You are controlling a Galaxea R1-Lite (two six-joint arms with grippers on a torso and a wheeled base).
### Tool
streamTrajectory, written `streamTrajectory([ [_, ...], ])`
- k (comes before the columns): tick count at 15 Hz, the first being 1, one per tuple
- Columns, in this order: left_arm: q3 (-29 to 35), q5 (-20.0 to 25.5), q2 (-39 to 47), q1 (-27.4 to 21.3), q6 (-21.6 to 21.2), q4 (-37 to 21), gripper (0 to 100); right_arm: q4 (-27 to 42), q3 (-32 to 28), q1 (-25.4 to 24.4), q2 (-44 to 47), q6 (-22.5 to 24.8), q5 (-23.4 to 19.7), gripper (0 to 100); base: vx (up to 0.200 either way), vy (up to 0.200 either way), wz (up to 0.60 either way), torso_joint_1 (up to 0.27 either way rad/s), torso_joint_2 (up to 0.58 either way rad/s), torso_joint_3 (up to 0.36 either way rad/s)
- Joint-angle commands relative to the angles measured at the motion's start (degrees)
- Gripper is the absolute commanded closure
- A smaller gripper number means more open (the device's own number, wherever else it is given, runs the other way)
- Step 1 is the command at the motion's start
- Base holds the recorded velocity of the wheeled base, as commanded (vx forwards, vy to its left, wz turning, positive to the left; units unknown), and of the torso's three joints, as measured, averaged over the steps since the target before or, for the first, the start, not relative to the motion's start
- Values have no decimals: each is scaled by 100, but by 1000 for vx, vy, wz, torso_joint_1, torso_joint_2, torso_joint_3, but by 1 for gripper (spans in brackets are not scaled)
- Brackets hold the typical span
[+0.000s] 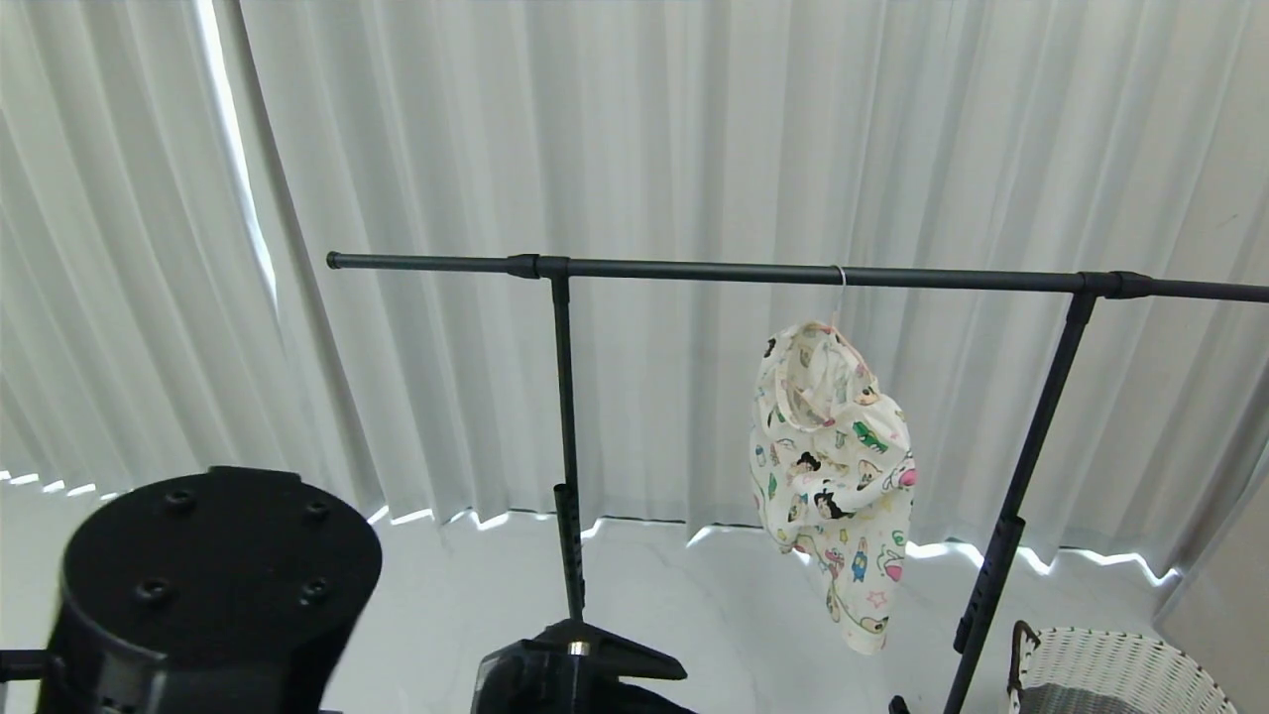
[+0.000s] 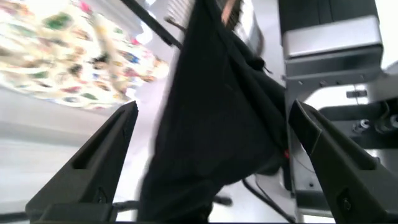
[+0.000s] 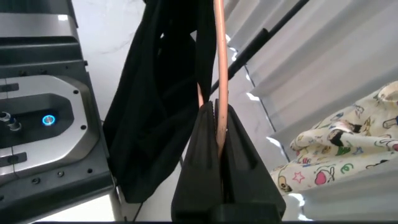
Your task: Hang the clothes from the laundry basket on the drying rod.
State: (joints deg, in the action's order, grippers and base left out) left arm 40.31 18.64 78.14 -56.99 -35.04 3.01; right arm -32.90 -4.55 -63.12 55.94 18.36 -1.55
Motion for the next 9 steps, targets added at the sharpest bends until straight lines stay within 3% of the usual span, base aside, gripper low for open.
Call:
streamTrajectory([
  [1, 240, -1, 825, -58, 23, 578, 0, 3, 15, -7, -75, 71, -3, 100, 0, 0, 0, 0, 0, 0],
  [3, 152, -9, 1116, -49, 23, 1070, 0, 3, 15, -77, -75, 106, -3, 100, 0, 0, 0, 0, 0, 0],
  [6, 143, -18, 1221, -49, 6, 1193, 0, 3, 15, -77, -136, 115, -3, 100, 0, 0, 0, 0, 0, 0],
  [7, 117, -18, 1221, -31, 6, 1193, 100, 3, 15, -77, -145, 106, -3, 100, 0, 0, 0, 0, 0, 0],
  [9, 38, -27, 1195, -5, 6, 1202, 100, 3, 6, -77, -163, 115, -3, 100, 0, 0, 0, 0, 0, 0],
])
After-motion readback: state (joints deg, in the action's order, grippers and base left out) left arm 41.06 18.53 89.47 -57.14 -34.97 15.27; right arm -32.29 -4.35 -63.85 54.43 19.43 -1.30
